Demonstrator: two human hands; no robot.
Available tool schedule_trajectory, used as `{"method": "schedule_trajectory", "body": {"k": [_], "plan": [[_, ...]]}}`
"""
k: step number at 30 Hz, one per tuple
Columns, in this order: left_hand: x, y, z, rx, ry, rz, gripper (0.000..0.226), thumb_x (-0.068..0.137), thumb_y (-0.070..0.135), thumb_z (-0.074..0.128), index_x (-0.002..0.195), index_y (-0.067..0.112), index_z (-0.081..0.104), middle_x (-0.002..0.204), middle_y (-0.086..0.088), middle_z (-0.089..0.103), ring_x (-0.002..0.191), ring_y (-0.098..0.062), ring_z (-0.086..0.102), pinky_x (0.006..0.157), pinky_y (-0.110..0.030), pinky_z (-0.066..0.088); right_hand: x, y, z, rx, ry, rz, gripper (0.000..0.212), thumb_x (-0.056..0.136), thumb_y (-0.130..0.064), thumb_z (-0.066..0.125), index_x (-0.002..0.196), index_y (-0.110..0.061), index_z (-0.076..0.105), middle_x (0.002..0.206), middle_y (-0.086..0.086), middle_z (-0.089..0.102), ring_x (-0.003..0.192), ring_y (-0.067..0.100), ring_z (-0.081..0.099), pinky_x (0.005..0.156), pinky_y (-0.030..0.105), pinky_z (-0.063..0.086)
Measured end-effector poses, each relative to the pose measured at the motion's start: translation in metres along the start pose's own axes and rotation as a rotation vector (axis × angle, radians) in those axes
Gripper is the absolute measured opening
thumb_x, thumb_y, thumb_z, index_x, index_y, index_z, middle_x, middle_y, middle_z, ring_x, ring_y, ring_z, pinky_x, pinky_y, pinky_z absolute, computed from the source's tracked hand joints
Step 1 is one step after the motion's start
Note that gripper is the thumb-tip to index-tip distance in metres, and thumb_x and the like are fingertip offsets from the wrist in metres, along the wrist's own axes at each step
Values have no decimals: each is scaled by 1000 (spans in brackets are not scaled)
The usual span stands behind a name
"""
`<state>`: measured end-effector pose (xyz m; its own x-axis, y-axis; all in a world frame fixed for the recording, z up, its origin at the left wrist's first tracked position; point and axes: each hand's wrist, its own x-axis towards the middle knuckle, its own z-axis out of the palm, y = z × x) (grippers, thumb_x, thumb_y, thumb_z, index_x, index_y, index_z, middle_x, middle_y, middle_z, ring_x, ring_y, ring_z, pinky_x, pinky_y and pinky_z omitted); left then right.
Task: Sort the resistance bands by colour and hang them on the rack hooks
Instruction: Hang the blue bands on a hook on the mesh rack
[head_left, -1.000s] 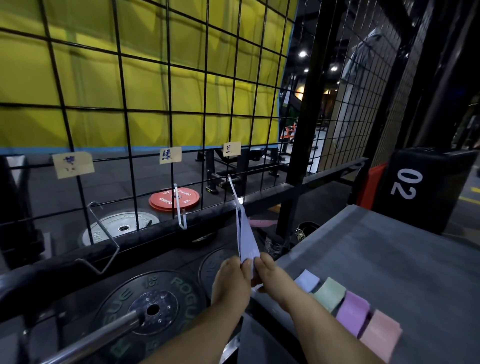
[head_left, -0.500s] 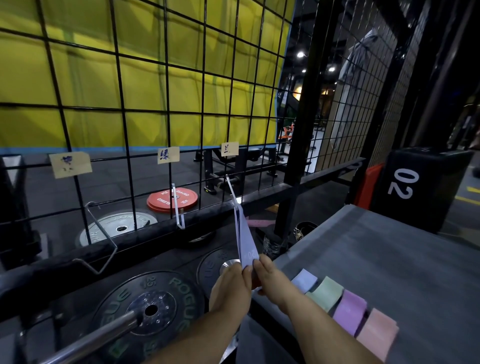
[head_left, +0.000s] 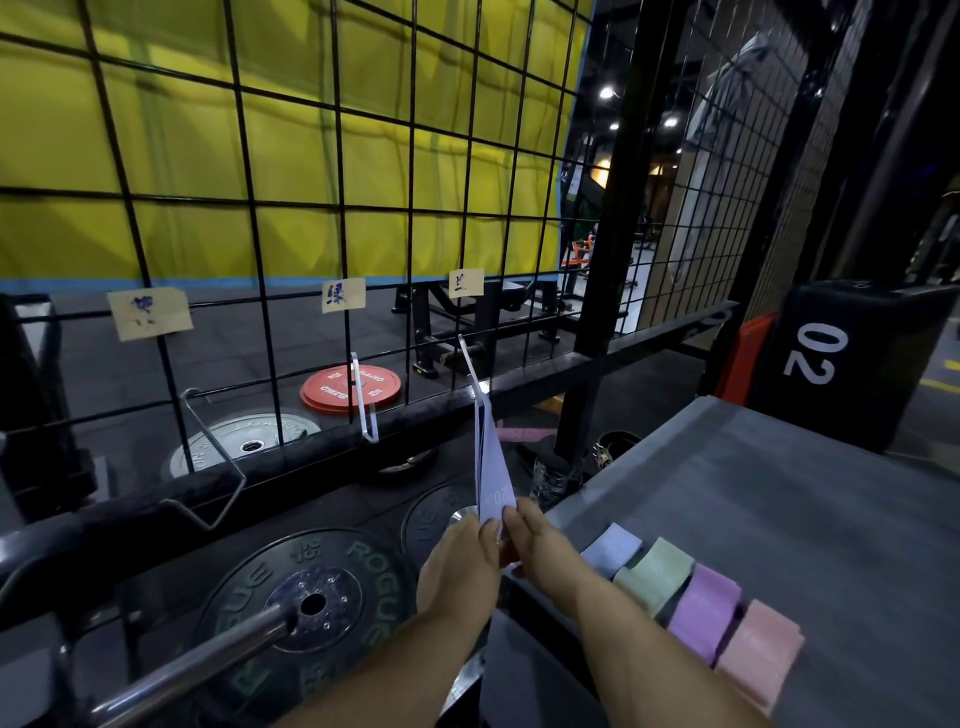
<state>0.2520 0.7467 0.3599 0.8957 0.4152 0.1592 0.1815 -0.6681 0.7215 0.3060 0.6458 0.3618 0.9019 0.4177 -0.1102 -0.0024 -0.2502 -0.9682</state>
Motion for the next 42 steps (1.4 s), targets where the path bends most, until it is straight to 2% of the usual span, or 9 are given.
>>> {"method": "schedule_trajectory", "body": {"k": [3,13,19,22,26,30,34,38,42], "plan": [[-2,-2,1,-43,-3,2,29,101,45,28,88,29,48,84,9,53,81,-15,55,69,-31,38,3,1,0,14,-12,19,20,104,-31,39,90,-26,52,83,1,53,85,17,52,76,27,42],[-3,-16,25,-137,-99,-113,43,102,45,25,97,16,57,97,-2,60,93,-20,56,79,-33,43,0,7,-16,-236,82,-12,20,100,-33,47,87,-21,56,70,-2,56,68,11,51,66,20,42],[0,-24,44,-141,-222,-120,40,102,38,34,106,10,62,107,-11,66,104,-28,60,87,-34,45,4,27,-57,-532,287,34,23,98,-35,46,80,-29,58,84,-5,62,90,18,59,82,31,43],[3,-21,50,-143,-292,-98,35,102,37,32,89,17,58,105,-10,65,103,-28,59,90,-36,43,9,37,-76,-828,320,119,19,94,-32,48,100,-26,65,108,-3,66,108,20,57,89,29,45],[7,-15,56,-134,-335,-72,33,102,27,31,73,26,45,89,-2,56,99,-27,57,90,-36,43,12,45,-82,-1095,281,208,30,85,-40,51,112,-39,64,120,-8,61,118,20,51,94,33,39],[13,-10,62,-179,-337,-112,33,101,33,34,78,22,54,88,-3,58,95,-27,59,86,-34,43,15,56,-80,-1260,210,249,34,87,-41,47,118,-36,59,124,-7,58,121,20,45,90,38,31],[18,-13,68,-168,-338,-114,34,100,38,34,80,22,56,93,-8,63,93,-27,59,87,-37,45,19,62,-77,-1261,211,288,24,78,-34,52,100,-34,60,112,-8,62,112,18,50,84,38,27],[19,-15,72,-180,-346,-131,33,98,40,36,77,22,54,88,-5,63,90,-27,60,86,-37,48,23,67,-78,-1280,251,284,22,85,-35,49,102,-38,62,111,-11,65,109,16,53,83,36,26],[20,-15,74,-121,-333,-103,33,98,41,41,103,16,61,104,-6,65,98,-25,59,81,-28,42,25,68,-78,-1205,359,204,27,96,-41,39,104,-37,65,105,-12,67,107,16,56,85,36,28]]}}
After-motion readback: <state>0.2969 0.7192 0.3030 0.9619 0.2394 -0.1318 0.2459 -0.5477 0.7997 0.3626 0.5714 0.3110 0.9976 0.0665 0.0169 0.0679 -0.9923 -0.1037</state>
